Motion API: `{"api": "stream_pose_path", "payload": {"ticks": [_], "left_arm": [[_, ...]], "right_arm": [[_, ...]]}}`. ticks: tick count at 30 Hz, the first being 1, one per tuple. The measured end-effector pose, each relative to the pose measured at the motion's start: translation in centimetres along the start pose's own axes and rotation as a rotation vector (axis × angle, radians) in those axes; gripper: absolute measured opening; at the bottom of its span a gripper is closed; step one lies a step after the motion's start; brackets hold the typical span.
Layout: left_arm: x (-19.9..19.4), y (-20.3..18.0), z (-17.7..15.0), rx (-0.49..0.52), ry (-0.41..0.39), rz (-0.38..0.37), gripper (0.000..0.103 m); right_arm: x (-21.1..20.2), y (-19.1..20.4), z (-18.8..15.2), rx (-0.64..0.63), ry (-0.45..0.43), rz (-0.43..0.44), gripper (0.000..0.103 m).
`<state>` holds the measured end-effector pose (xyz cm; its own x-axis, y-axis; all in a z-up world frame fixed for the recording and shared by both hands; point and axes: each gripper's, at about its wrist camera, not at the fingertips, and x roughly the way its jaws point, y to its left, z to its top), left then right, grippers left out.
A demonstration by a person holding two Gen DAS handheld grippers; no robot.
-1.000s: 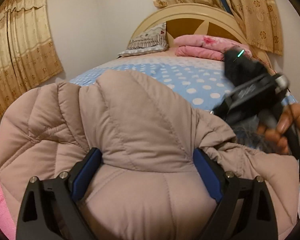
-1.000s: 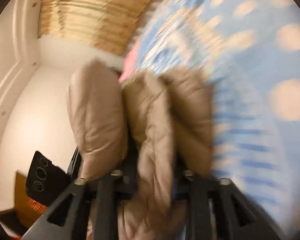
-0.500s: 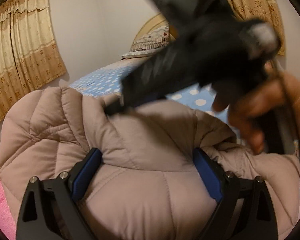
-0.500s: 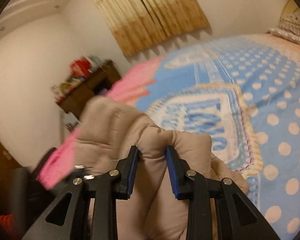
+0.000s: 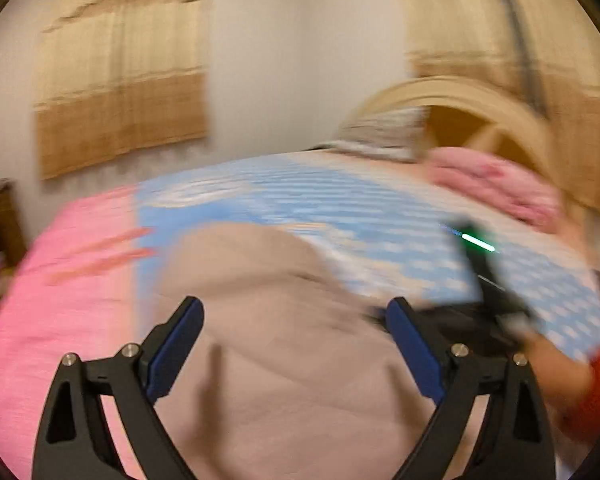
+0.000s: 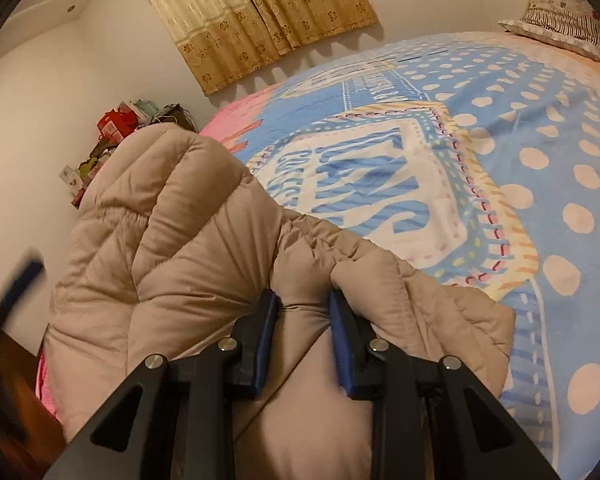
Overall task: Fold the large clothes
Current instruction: 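Grasp the folded jacket bundle with the right tool while the left tool grasps beside it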
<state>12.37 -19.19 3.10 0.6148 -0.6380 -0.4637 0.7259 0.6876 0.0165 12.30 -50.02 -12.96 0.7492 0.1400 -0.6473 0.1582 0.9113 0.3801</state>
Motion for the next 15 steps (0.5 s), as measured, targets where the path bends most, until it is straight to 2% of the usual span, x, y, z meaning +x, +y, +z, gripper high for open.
{"api": "stream_pose_path", "payload": {"ticks": [1,3,4,6,10,15], "left_arm": [[1.5,1.2,1.1,-0.022,0.031,0.086,0.095],[4.9,2.9,1.7,-0.077,0.122,0.179,0.095],[7.2,3.7,1.3,-0.115,0.195,0.202,0.097],[9.4,4.3,-0.2,-0.149,0.254,0.211,0.103],[10.2,4.0,-2.7,-0.171,0.253,0.282,0.103],[11.0,3.3,-3.3,-0.153,0.267,0.298,0.103]], "right_arm": [[0.0,0.3,-0.1,-0.017,-0.005,-0.024,0.027],[-0.2,0.9,-0.2,-0.044,-0.012,-0.055,0.027],[-0.2,1.1,-0.3,-0.051,-0.017,-0.067,0.027],[-0.4,1.1,-0.4,-0.047,-0.02,-0.071,0.027],[-0.4,0.7,-0.5,-0.035,-0.026,-0.053,0.027],[-0.6,0.9,-0.8,-0.034,-0.038,-0.053,0.027]]}}
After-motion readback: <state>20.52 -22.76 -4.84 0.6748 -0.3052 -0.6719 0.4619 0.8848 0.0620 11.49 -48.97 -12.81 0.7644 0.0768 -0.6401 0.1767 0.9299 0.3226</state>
